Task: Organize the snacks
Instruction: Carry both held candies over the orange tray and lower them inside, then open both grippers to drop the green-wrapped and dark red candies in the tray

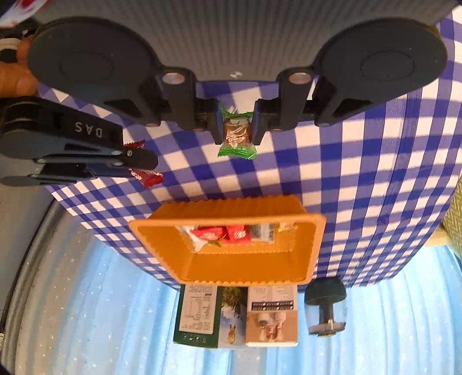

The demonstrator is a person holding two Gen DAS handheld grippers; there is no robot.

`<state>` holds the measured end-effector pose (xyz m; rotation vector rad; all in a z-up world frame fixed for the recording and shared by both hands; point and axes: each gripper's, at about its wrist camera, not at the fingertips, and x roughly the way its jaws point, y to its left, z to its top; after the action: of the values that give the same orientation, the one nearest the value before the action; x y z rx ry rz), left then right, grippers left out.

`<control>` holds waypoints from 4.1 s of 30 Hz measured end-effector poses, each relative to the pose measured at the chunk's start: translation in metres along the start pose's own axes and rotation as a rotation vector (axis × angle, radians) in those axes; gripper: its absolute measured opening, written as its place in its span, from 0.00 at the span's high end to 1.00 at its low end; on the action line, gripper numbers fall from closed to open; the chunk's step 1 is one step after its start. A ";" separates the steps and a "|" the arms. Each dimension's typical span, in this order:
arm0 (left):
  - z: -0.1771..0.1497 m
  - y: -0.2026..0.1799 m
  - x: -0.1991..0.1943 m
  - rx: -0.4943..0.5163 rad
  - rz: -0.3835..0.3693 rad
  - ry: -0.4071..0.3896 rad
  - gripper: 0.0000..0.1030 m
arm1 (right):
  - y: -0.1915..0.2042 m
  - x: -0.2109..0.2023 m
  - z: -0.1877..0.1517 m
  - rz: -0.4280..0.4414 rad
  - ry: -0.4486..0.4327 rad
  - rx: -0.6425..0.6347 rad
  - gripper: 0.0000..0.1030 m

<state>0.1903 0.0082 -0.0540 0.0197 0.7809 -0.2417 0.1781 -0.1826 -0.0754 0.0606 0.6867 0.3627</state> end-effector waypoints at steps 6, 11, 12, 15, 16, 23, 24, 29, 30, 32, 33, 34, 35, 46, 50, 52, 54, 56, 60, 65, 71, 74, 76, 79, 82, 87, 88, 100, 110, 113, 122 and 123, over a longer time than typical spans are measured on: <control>0.020 -0.010 0.002 -0.001 -0.010 -0.035 0.83 | -0.011 -0.009 0.022 -0.007 -0.033 -0.027 0.76; 0.038 -0.015 0.005 0.003 -0.016 -0.066 0.83 | -0.021 -0.007 0.038 -0.015 -0.050 -0.010 0.76; 0.042 -0.016 0.006 0.008 -0.016 -0.074 0.83 | -0.022 -0.006 0.040 -0.012 -0.052 -0.010 0.76; 0.054 -0.017 0.010 0.012 -0.021 -0.092 0.83 | -0.025 -0.003 0.047 -0.011 -0.063 -0.014 0.76; 0.057 -0.017 0.012 0.011 -0.020 -0.098 0.83 | -0.027 -0.001 0.048 -0.013 -0.066 -0.005 0.76; 0.073 -0.006 0.027 -0.002 -0.008 -0.111 0.83 | -0.038 0.008 0.059 -0.012 -0.068 0.042 0.76; 0.074 -0.004 0.029 0.000 -0.002 -0.113 0.83 | -0.039 0.009 0.061 -0.011 -0.071 0.047 0.76; 0.081 0.002 0.036 -0.009 0.009 -0.118 0.83 | -0.042 0.018 0.071 -0.013 -0.081 0.052 0.76; 0.083 0.003 0.038 -0.008 0.011 -0.119 0.83 | -0.042 0.020 0.074 -0.014 -0.081 0.052 0.76; 0.086 0.005 0.040 -0.006 0.015 -0.121 0.83 | -0.043 0.024 0.078 -0.016 -0.081 0.051 0.76; 0.087 0.006 0.042 -0.007 0.015 -0.122 0.83 | -0.044 0.026 0.079 -0.017 -0.082 0.051 0.76; 0.089 0.007 0.043 -0.008 0.015 -0.123 0.83 | -0.045 0.028 0.081 -0.018 -0.081 0.052 0.76; 0.091 0.008 0.045 -0.010 0.015 -0.124 0.83 | -0.045 0.031 0.083 -0.018 -0.081 0.053 0.76; 0.109 0.022 0.067 -0.013 0.052 -0.127 0.83 | -0.054 0.061 0.104 -0.029 -0.079 0.059 0.76; 0.115 0.028 0.079 -0.011 0.063 -0.119 0.83 | -0.058 0.070 0.109 -0.035 -0.079 0.062 0.76; 0.118 0.030 0.084 -0.011 0.068 -0.115 0.83 | -0.061 0.075 0.112 -0.039 -0.077 0.067 0.76; 0.121 0.033 0.089 -0.015 0.068 -0.112 0.83 | -0.064 0.079 0.115 -0.042 -0.076 0.068 0.76; 0.123 0.035 0.093 -0.021 0.066 -0.110 0.83 | -0.065 0.083 0.117 -0.047 -0.074 0.071 0.76; 0.127 0.038 0.100 -0.026 0.068 -0.112 0.83 | -0.069 0.092 0.121 -0.051 -0.068 0.074 0.76; 0.130 0.042 0.107 -0.037 0.065 -0.113 0.83 | -0.071 0.101 0.124 -0.055 -0.058 0.071 0.76; 0.129 0.046 0.112 -0.044 0.070 -0.103 0.83 | -0.075 0.106 0.124 -0.057 -0.048 0.080 0.76; 0.128 0.047 0.114 -0.049 0.073 -0.098 0.83 | -0.075 0.106 0.124 -0.056 -0.049 0.082 0.76; 0.128 0.048 0.113 -0.049 0.073 -0.101 0.83 | -0.074 0.106 0.124 -0.055 -0.049 0.083 0.76; 0.128 0.047 0.114 -0.051 0.067 -0.103 0.83 | -0.074 0.106 0.124 -0.055 -0.049 0.083 0.76; 0.127 0.045 0.112 -0.056 0.052 -0.125 0.81 | -0.073 0.106 0.124 -0.048 -0.049 0.083 0.76; 0.126 0.041 0.111 -0.035 0.083 -0.143 0.59 | -0.071 0.106 0.124 -0.040 -0.053 0.082 0.76; 0.126 0.043 0.111 -0.040 0.084 -0.139 0.59 | -0.071 0.106 0.124 -0.040 -0.053 0.083 0.76; 0.125 0.045 0.114 -0.039 0.098 -0.114 0.57 | -0.070 0.106 0.124 -0.030 -0.056 0.087 0.76; 0.124 0.044 0.114 -0.036 0.096 -0.110 0.57 | -0.071 0.106 0.125 -0.030 -0.061 0.089 0.75; 0.124 0.044 0.114 -0.032 0.096 -0.109 0.57 | -0.071 0.104 0.125 -0.029 -0.067 0.091 0.76; 0.123 0.045 0.114 -0.038 0.112 -0.112 0.48 | -0.075 0.100 0.128 0.018 -0.121 0.106 0.75; 0.123 0.045 0.114 -0.036 0.116 -0.114 0.41 | -0.076 0.100 0.129 0.024 -0.128 0.113 0.67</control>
<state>0.3636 0.0152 -0.0497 0.0169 0.6684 -0.1170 0.3539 -0.2112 -0.0497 0.1980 0.5800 0.3400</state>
